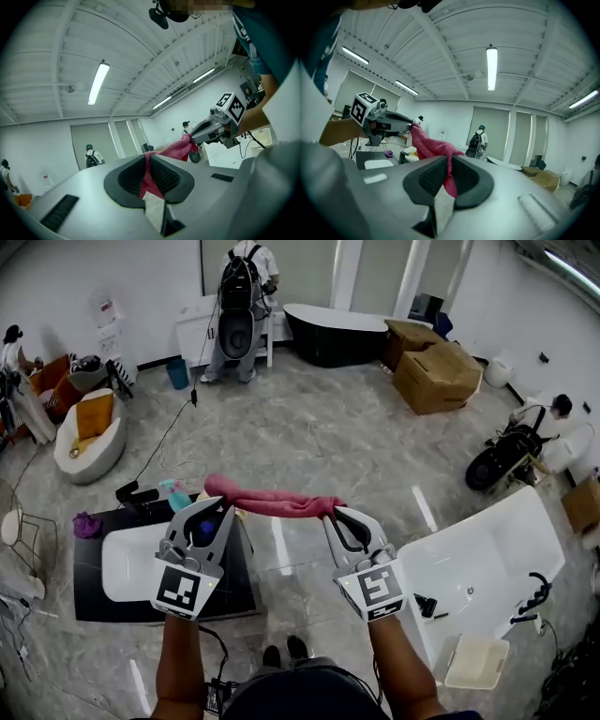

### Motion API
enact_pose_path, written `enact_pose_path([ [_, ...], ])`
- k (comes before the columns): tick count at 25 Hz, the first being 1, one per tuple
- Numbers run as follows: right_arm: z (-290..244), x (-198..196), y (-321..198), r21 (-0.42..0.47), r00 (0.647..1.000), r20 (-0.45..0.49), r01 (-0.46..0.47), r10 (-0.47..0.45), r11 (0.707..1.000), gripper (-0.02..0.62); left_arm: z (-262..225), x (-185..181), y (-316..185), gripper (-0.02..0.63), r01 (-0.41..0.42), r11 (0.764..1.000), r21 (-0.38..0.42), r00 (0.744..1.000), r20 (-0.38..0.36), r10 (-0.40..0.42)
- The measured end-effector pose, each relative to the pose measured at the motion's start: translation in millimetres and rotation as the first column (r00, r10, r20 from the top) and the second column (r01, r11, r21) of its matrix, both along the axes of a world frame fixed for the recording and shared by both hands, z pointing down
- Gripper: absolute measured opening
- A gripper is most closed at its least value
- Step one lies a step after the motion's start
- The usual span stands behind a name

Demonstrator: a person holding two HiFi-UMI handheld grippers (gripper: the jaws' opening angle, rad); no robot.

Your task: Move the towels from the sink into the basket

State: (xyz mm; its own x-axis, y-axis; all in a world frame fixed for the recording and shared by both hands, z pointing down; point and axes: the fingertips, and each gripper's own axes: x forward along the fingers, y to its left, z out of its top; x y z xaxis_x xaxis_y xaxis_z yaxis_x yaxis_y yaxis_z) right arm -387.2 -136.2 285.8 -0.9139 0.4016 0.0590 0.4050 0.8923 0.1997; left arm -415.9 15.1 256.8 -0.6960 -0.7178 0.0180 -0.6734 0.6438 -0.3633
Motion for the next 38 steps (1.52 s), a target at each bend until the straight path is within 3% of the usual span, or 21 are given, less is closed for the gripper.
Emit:
enact_pose_path([
  [9, 0, 60, -59, 0.011, 0.971, -0.001, -0.239, 0.239, 0.971, 0.038, 4, 25, -68, 0.037, -0.235, 0.972, -0.01, 0.972, 0.002, 0.235],
  [19, 0, 112, -98, 0.016, 0.91, 0.011, -0.415, 0.415, 0.91, 0.038, 13, 57, -115, 0.037, -0.393, 0.919, -0.032, 0.919, -0.001, 0.393],
  [26, 6, 158, -133, 0.038, 0.853, -0.001, -0.522, 0.522, 0.852, 0.038, 20, 87, -162, 0.037, -0.497, 0.868, -0.027, 0.868, -0.014, 0.496],
  [38, 14, 276, -253, 0.02, 0.725, -0.003, -0.688, 0.688, 0.725, 0.038, 27, 183, -303, 0.037, -0.67, 0.738, -0.079, 0.742, -0.022, 0.671],
])
